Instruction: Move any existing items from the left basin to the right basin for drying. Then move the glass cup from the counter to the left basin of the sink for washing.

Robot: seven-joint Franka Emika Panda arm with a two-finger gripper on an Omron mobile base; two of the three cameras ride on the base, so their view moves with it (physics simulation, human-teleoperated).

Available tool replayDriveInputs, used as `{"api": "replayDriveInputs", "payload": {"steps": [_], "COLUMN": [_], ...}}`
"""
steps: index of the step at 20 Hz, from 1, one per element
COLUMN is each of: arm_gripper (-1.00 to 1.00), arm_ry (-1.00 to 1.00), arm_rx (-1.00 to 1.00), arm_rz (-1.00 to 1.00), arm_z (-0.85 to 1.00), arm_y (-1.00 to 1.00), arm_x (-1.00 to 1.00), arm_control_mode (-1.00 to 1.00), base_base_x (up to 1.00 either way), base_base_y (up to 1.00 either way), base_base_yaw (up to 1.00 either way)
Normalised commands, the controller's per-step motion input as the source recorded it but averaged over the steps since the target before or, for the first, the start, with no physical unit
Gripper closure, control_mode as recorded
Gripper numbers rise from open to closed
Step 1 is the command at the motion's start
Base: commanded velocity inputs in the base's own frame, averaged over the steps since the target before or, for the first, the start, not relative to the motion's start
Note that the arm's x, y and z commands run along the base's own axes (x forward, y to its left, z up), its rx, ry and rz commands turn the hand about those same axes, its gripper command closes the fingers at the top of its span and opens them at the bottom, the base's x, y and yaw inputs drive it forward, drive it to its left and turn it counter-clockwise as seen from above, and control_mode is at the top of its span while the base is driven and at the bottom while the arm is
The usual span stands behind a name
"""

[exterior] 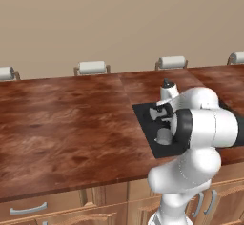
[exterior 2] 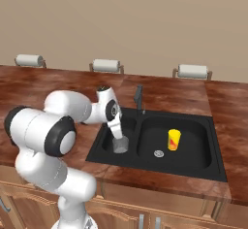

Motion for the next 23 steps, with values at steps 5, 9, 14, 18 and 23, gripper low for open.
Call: {"api": "replayDriveInputs", "payload": {"steps": [5, 9, 14, 18, 23], "arm_gripper": [-1.00, -1.00, -1.00, -1.00, -1.00], "arm_ry": [0.00, 0.00, 0.00, 0.00, -0.01], "arm_rx": [0.00, 0.04, 0.03, 0.00, 0.00], "arm_rz": [0.00, 0.04, 0.10, 0.25, 0.33], "arm_z": [0.97, 0.69, 0.57, 0.40, 0.37], "arm_y": [0.38, 0.43, 0.49, 0.50, 0.40], "arm_x": [-0.14, -0.16, -0.15, -0.28, -0.25], "arm_control_mode": [-1.00, -1.00, -1.00, -1.00, -1.00], "base_base_x": [0.00, 0.00, 0.00, 0.00, 0.00], "base_base_y": [0.00, 0.00, 0.00, 0.00, 0.00], "base_base_yaw": [0.00, 0.00, 0.00, 0.00, 0.00]}}
